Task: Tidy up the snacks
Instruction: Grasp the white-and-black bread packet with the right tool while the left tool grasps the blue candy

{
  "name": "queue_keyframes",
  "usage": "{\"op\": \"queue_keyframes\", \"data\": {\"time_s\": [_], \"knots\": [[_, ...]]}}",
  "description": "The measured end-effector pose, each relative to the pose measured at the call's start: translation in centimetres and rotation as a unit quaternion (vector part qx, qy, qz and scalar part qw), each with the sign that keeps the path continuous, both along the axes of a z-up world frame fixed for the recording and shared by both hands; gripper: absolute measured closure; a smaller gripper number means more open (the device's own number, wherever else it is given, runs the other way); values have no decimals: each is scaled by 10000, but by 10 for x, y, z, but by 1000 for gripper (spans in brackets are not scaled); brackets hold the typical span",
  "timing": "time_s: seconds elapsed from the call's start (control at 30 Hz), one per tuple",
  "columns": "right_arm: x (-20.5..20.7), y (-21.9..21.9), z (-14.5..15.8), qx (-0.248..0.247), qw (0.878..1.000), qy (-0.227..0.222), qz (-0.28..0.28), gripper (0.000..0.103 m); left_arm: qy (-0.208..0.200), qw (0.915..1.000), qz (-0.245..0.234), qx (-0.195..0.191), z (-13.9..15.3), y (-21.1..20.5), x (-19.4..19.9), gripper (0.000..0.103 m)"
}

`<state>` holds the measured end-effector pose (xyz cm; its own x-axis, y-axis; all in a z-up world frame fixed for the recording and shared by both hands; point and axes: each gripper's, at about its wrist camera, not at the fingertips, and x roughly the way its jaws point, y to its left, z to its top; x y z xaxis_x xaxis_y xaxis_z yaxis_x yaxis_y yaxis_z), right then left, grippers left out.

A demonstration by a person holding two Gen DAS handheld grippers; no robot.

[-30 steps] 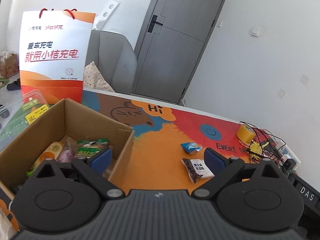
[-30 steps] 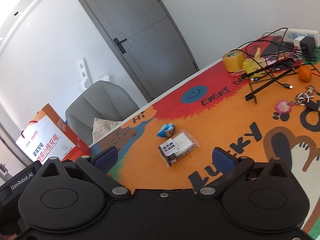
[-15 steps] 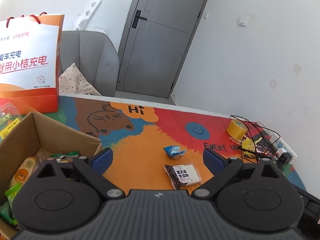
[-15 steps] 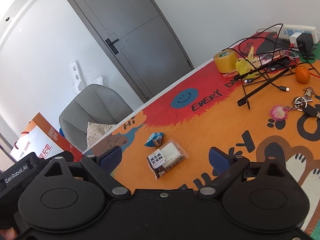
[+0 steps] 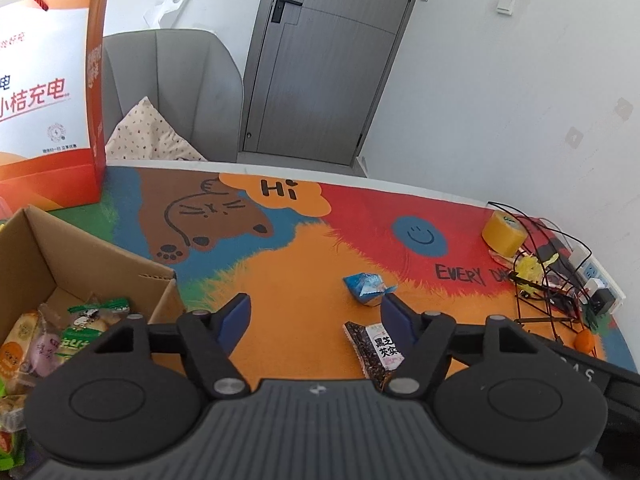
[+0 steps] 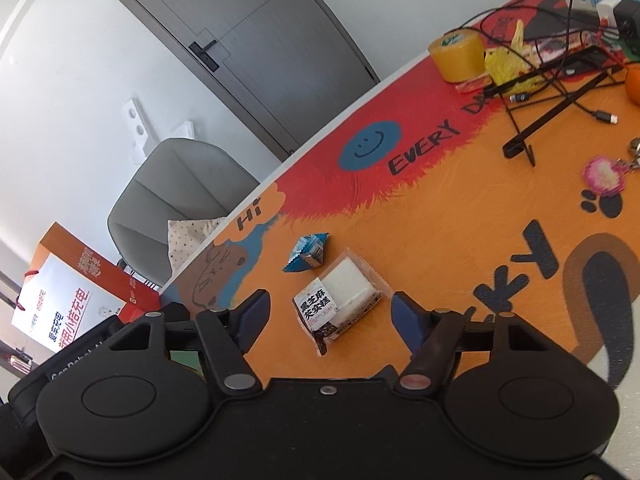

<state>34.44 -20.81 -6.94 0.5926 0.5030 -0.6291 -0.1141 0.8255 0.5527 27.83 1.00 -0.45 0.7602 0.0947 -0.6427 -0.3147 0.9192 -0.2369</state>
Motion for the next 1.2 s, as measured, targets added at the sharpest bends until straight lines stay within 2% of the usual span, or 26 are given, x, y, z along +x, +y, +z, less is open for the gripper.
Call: {"op": "queue_keyframes", "data": {"time_s": [0.43,0.67,0.97,1.03,1.1,1.2], "knots": [[38,38,-21,-146,9994,315,-40,35,184,9992,353,-37,-20,12,26,45],[54,60,-33,-688,9970,298,-178,36,162,9988,386,-261,-22,21,32,47],[59,84,-39,-1457,9893,43,84,35,162,9975,491,-490,-25,24,38,47],[59,86,-39,-1573,9875,-22,133,38,175,9974,506,-492,-27,23,38,47],[57,85,-39,-1751,9843,-107,210,49,202,9972,543,-482,-28,21,39,47],[57,73,-40,-1546,9877,-96,222,52,272,9966,564,-531,-32,19,43,47]]}}
